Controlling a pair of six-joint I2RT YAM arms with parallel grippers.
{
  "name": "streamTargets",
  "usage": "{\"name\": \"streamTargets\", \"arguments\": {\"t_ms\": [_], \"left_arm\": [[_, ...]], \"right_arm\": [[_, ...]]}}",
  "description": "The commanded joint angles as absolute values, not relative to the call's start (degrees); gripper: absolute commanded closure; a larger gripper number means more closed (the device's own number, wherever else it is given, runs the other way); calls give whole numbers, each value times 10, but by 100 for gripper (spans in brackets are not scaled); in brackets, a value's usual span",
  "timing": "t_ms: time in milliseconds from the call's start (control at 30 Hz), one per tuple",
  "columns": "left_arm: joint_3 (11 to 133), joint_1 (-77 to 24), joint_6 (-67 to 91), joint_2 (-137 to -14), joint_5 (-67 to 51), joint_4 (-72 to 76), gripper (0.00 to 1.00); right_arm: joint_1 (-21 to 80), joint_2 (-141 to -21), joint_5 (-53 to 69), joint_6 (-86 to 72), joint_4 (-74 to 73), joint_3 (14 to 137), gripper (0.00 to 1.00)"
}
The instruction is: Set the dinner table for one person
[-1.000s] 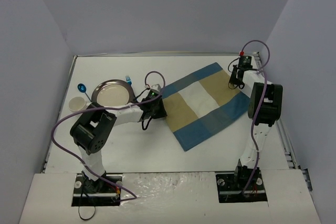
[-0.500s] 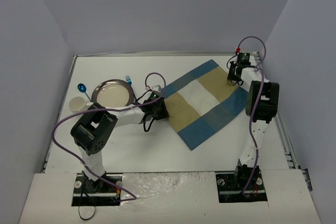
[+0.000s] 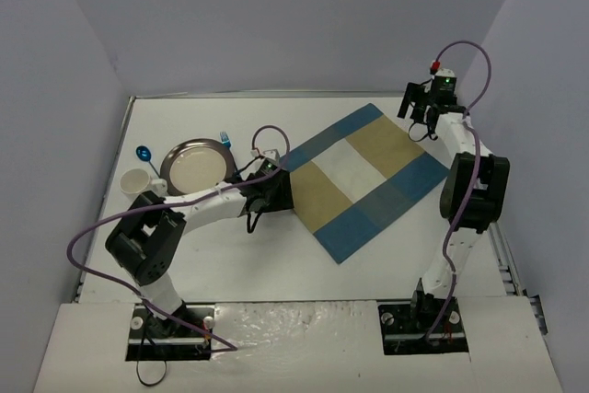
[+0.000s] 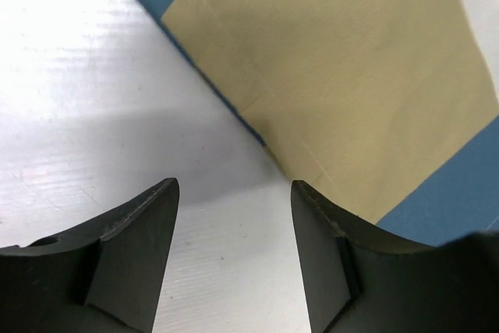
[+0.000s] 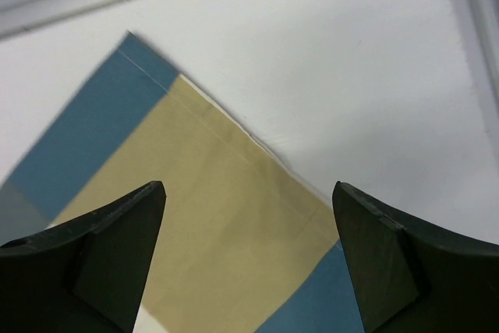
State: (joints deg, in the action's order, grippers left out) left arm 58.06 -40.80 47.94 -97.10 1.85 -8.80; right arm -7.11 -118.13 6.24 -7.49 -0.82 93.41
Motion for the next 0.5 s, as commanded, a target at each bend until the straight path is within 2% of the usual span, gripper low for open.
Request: {"name": "streamTargets", "arguments": {"t_ms": [0,267,467], "left_arm": [[660,-394,362,-944,34,-98,47],[772,-342,286,-1051,-24,-72,60],[784,-337,279,-1096,-35,-48,63]], "right_arm": [[-89,-1052,59,-127,22,872,15],[-155,-990,169,-222,146,668,18],[-199,-1003,239,-245,242,585,20]]}}
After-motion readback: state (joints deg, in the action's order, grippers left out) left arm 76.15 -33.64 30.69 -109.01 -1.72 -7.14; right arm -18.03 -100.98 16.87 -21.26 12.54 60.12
